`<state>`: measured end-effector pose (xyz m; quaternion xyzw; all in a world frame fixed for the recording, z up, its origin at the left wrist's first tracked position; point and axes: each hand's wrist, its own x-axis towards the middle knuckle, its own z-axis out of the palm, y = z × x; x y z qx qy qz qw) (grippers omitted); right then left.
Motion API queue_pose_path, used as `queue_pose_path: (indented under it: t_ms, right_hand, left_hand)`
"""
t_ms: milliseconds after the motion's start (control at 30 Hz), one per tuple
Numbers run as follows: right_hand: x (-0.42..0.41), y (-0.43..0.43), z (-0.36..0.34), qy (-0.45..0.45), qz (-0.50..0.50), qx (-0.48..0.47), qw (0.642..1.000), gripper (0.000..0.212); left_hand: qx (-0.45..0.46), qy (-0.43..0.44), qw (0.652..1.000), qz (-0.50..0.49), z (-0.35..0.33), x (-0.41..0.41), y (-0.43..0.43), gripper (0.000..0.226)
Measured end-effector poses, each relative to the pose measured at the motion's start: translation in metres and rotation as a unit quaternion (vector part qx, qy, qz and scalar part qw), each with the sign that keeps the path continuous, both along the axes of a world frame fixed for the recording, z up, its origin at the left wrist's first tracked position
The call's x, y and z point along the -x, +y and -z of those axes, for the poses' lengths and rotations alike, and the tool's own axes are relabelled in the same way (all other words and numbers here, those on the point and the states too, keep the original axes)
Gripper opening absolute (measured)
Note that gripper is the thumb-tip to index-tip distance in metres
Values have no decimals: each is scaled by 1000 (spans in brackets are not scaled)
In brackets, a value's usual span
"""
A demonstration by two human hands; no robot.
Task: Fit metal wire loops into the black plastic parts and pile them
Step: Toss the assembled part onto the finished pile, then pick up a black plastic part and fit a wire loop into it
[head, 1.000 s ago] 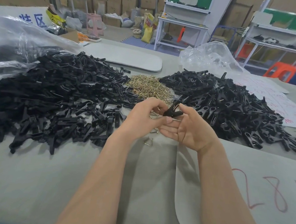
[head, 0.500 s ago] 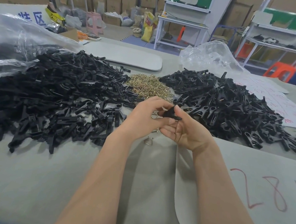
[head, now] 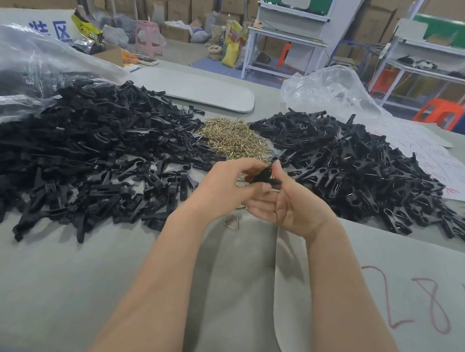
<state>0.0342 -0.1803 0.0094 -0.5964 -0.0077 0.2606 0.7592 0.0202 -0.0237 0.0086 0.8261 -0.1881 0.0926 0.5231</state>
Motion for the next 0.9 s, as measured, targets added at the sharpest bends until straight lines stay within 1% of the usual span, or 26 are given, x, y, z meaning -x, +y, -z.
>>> queue_pose_path:
  t_ms: [33, 67, 100, 133, 167, 200, 233, 267, 300, 333, 367, 400, 433, 500, 600, 633, 700, 800, 867, 900]
  right_hand:
    - [-1, -1, -2, -10, 22, 40, 999, 61]
    - [-2, -2, -3, -36, 44, 80, 995, 57]
    - [-3, -3, -3, -80, 58, 119, 988, 45]
    - [-4, -2, -3, -135, 76, 158, 975, 30]
    - [-5, -1, -2, -195, 113, 193, 955, 21]
    - [-7, 0, -1, -249, 177, 222, 926, 20]
    - [-8, -1, -1, -285, 263, 234, 892, 23]
    - [-9, -3, -3, -301, 357, 215, 858, 31]
    - [-8, -6, -6, -307, 432, 179, 829, 47]
    - [-7, -9, -7, -309, 470, 160, 811, 65]
    - [-7, -11, -7, -311, 478, 176, 802, 78]
    - [-6, -10, -5, -317, 465, 217, 798, 84]
    - [-5, -5, -3, -324, 441, 269, 793, 85]
    - [-2, 9, 2, -349, 387, 357, 775, 80]
    - [1, 22, 5, -394, 314, 430, 749, 60]
    - [1, 23, 6, -402, 299, 437, 747, 53]
    - [2, 27, 7, -407, 284, 430, 754, 44]
    - [2, 35, 11, -390, 244, 425, 779, 35]
    - [2, 38, 13, -383, 222, 431, 787, 32]
    - [1, 39, 14, -381, 219, 430, 788, 31]
  left_hand:
    - [-4, -2, 1000, -22, 1, -1, 0, 28]
    - [-23, -6, 999, -41, 2, -1, 1, 27]
    - [-55, -10, 997, -52, 2, -2, 0, 28]
    - [-91, -11, 994, -55, 3, -2, -2, 30]
    - [-122, -10, 991, -61, 3, -3, -4, 34]
    - [-154, -11, 984, -86, 4, -4, -5, 40]
    - [-188, -9, 973, -135, 4, -6, -3, 47]
    - [-221, -1, 953, -209, 4, -8, 2, 52]
    - [-242, 19, 926, -289, 5, -9, 10, 55]
    - [-248, 51, 899, -356, 6, -9, 19, 54]
    - [-246, 86, 878, -400, 8, -9, 28, 52]
    - [-247, 122, 865, -420, 11, -8, 34, 47]
    - [-253, 152, 856, -424, 13, -7, 37, 41]
    - [-270, 185, 847, -418, 17, -7, 37, 31]
    - [-288, 188, 842, -415, 19, -11, 36, 22]
    - [-297, 188, 839, -415, 19, -12, 36, 20]
    - [-322, 190, 834, -405, 19, -14, 34, 18]
    - [-352, 189, 832, -385, 20, -14, 28, 16]
    - [-352, 172, 837, -383, 20, -14, 26, 14]
    - [-338, 155, 846, -382, 20, -14, 25, 15]
